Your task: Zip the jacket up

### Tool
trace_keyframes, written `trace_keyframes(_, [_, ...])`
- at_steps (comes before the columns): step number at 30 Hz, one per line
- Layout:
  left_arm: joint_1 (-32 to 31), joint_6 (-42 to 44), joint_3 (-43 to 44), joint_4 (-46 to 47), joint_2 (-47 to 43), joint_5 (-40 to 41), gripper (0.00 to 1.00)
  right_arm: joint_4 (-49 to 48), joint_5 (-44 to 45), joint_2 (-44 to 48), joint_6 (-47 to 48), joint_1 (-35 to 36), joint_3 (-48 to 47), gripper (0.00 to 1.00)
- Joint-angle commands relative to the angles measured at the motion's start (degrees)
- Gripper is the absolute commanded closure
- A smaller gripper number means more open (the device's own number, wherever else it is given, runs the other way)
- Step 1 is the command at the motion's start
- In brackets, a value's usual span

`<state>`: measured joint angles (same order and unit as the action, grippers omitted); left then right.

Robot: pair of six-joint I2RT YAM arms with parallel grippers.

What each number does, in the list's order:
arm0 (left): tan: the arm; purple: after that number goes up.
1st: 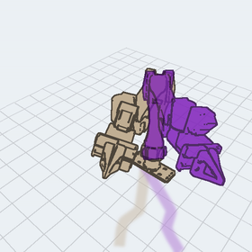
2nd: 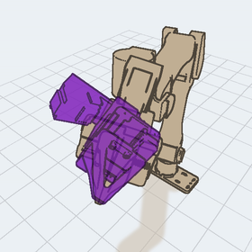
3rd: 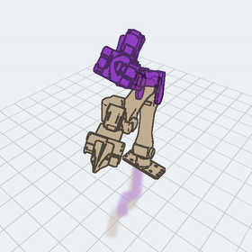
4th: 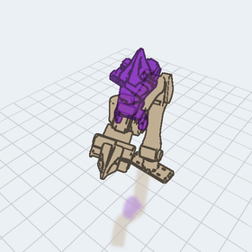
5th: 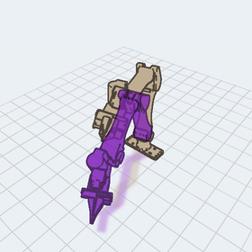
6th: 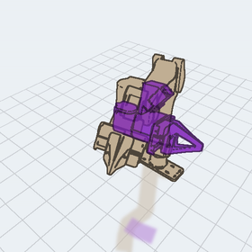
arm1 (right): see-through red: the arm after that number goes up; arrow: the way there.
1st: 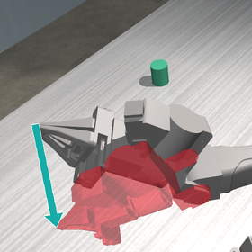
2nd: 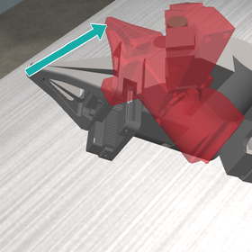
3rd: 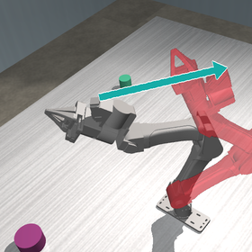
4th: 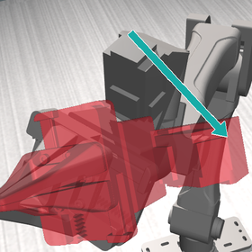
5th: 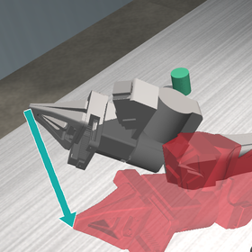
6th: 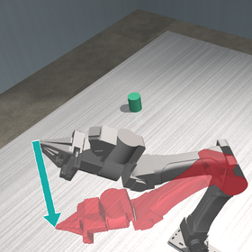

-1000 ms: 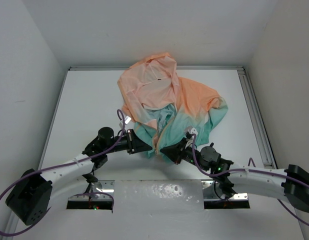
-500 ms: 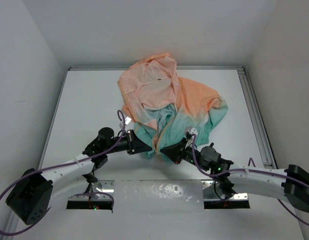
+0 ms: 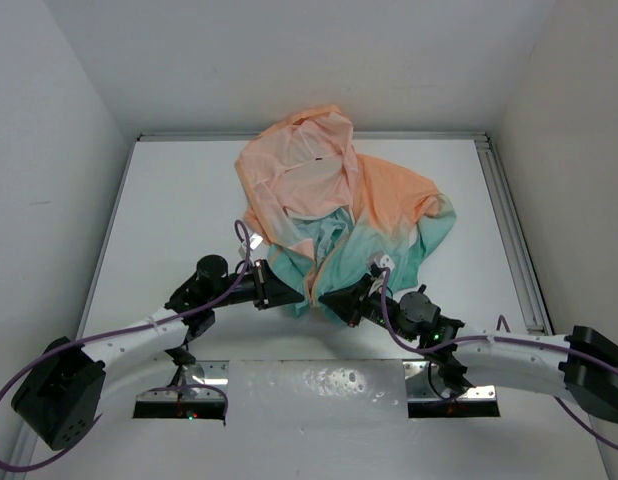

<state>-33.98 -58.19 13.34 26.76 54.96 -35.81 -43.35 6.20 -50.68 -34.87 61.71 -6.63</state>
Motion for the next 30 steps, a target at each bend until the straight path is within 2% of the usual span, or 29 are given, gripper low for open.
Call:
trace_keyframes(1, [0.40, 0.45, -0.42, 2.15, -1.17, -0.93, 1.00, -4.72, 1.01, -0.21, 0.86, 0.07, -2.59, 1.00])
trace_keyframes(13, [0.40, 0.45, -0.51, 1.45, -2.22, -0.75, 1.00, -4.99, 0.92, -2.15, 1.56, 0.07, -3.56, 1.00])
trace_keyframes(22, [0.49, 2.29, 1.51, -2.07, -3.46, 2.32, 1.00, -2.62, 0.22, 2.07, 0.07, 0.16, -1.63, 1.00])
trace_keyframes(30, [0.49, 1.77, 2.30, -1.63, -3.63, 2.06, 1.00, -1.38, 0.40, 1.81, 0.59, 0.07, -1.72, 1.00])
